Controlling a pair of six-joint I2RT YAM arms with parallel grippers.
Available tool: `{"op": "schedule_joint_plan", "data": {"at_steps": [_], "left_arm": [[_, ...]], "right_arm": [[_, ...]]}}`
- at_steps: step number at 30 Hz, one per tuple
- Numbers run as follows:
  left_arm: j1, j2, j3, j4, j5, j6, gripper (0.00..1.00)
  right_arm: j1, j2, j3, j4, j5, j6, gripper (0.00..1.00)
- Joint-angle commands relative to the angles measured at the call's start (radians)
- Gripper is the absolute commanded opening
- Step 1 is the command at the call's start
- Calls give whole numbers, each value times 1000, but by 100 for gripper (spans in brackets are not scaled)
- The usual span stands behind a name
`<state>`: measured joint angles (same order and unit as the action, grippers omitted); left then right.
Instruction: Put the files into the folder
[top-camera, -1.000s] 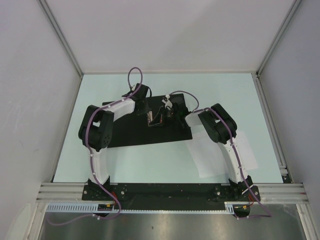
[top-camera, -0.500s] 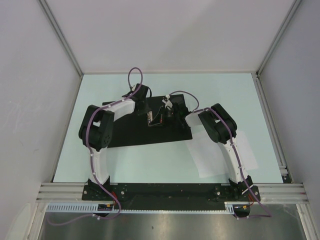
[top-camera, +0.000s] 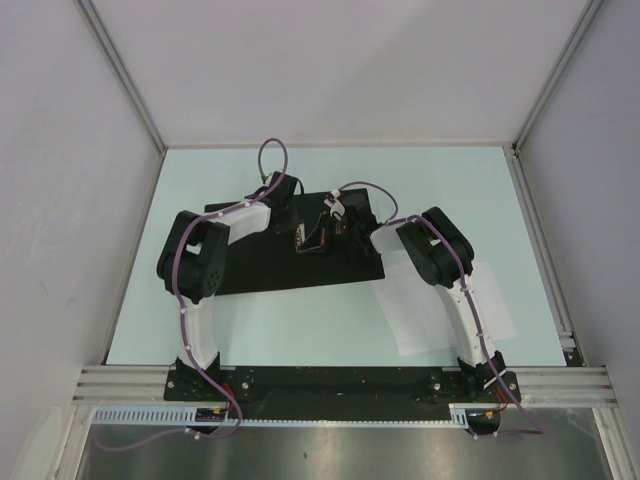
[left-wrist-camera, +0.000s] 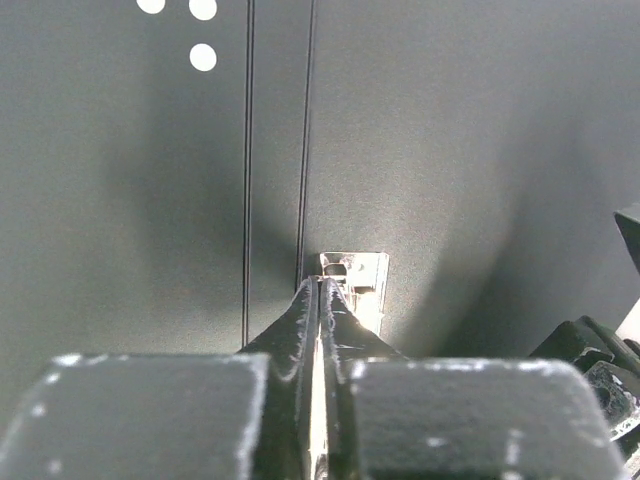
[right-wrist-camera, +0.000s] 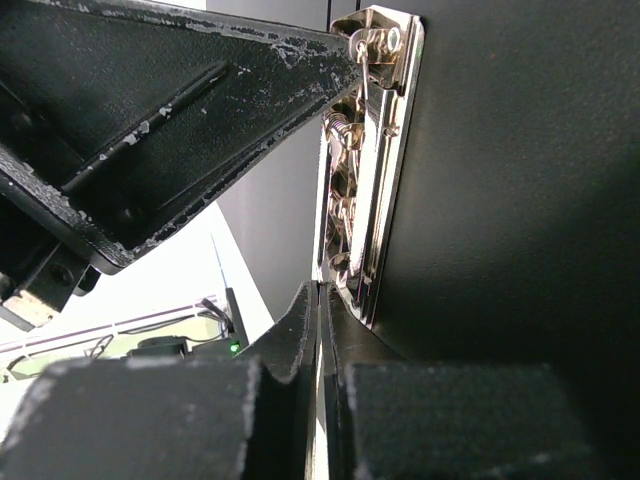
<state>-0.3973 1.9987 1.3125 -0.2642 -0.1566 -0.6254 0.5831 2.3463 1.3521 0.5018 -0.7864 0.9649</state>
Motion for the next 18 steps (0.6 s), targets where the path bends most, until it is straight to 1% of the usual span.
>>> {"op": "schedule_joint_plan", "data": {"at_steps": [1, 3, 4, 5, 6, 7, 8, 9, 10, 11, 12, 13, 15, 16, 18], "left_arm": [[-3, 31, 11, -72, -50, 56, 0], [-5, 54, 40, -128, -57, 85, 0], [-5, 60, 60, -145, -54, 98, 0], [-5, 61, 67, -161, -49, 121, 0], [-3, 58, 67, -167, -46, 128, 0], [-3, 55, 64, -171, -40, 138, 0], [-3, 51, 62, -181, -44, 148, 0], [-5, 42, 60, -184, -49, 153, 0], [-3, 38, 57, -185, -49, 159, 0], [-5, 35, 56, -190, -47, 170, 0], [-3, 34, 56, -193, -47, 174, 0], [-5, 34, 56, -198, -50, 177, 0], [-2, 34, 53, -195, -47, 188, 0], [-3, 34, 53, -191, -40, 191, 0], [-3, 38, 57, -190, -31, 200, 0]], "right_arm": [[9, -15, 5, -129, 65, -80, 0], [9, -30, 31, -193, 93, -139, 0], [14, -33, 44, -292, 131, -167, 0], [17, -38, 56, -333, 154, -214, 0], [21, -44, 82, -418, 180, -236, 0], [33, -44, 106, -471, 243, -256, 0], [40, -39, 131, -535, 274, -303, 0], [49, -33, 156, -636, 303, -320, 0], [66, -16, 221, -695, 381, -339, 0], [75, -6, 252, -759, 427, -368, 0], [84, 2, 286, -861, 473, -379, 0], [98, 17, 327, -906, 557, -384, 0], [107, 22, 341, -972, 610, -384, 0], [112, 19, 341, -985, 654, -384, 0], [118, 18, 323, -1006, 696, -377, 0]]}}
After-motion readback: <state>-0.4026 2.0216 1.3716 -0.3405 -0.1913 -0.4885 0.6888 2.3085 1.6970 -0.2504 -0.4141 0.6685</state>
